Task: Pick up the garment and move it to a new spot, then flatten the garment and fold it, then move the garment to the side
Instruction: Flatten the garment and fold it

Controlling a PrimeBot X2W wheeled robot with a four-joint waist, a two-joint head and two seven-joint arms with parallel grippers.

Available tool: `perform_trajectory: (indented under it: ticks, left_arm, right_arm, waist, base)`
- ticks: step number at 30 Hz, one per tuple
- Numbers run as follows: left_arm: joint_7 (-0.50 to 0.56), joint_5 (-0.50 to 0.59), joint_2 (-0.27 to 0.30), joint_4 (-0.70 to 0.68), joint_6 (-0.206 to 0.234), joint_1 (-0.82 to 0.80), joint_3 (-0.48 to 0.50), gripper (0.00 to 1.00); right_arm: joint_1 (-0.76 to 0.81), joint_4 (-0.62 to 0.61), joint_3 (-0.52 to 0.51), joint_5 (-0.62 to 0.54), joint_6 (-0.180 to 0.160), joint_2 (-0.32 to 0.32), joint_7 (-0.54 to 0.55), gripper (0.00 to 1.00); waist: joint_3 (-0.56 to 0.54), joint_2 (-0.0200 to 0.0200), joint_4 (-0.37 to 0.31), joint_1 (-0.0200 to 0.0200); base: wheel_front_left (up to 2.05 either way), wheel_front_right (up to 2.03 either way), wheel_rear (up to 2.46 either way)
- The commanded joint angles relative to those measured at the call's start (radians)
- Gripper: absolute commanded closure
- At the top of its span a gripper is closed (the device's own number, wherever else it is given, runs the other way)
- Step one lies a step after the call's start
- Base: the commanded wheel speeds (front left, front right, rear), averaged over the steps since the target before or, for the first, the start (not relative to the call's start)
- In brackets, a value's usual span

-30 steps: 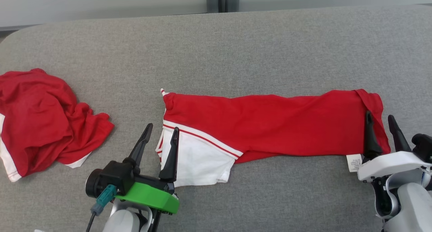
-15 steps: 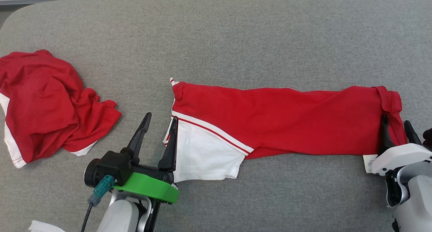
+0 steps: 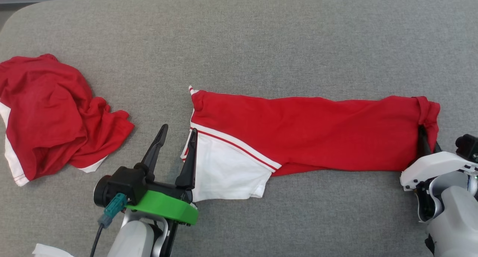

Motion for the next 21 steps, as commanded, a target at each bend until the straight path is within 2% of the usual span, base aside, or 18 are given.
perform_trajectory:
  ticks: [1, 9, 16, 21]
  left_arm:
    - [0.000, 0.007, 0.003, 0.003, -0.003, -0.011, 0.002, 0.00]
    - [0.000, 0.009, 0.007, 0.005, -0.003, -0.003, 0.005, 0.00]
    - [0.000, 0.008, 0.010, 0.010, -0.003, 0.012, 0.003, 0.00]
    - [0.000, 0.004, 0.010, 0.013, -0.003, 0.024, 0.006, 0.00]
  right_arm:
    - [0.021, 0.032, 0.015, 0.019, -0.002, 0.008, 0.024, 1.00]
    - [0.020, 0.042, -0.004, 0.078, -0.003, -0.067, 0.008, 1.00]
    - [0.018, 0.067, -0.093, 0.072, -0.002, -0.144, -0.002, 1.00]
    - [0.020, 0.034, -0.119, 0.048, -0.002, -0.145, -0.004, 1.00]
  waist:
    - [-0.003, 0.0000, -0.004, 0.0000]
    - [-0.018, 0.0000, -0.020, 0.0000]
    - [-0.041, 0.0000, -0.035, 0.0000]
    - [-0.068, 0.0000, -0.046, 0.0000]
  base:
    - [0.00, 0.00, 0.00]
    - [0.00, 0.00, 0.00]
    - [0.00, 0.00, 0.00]
    - [0.00, 0.00, 0.00]
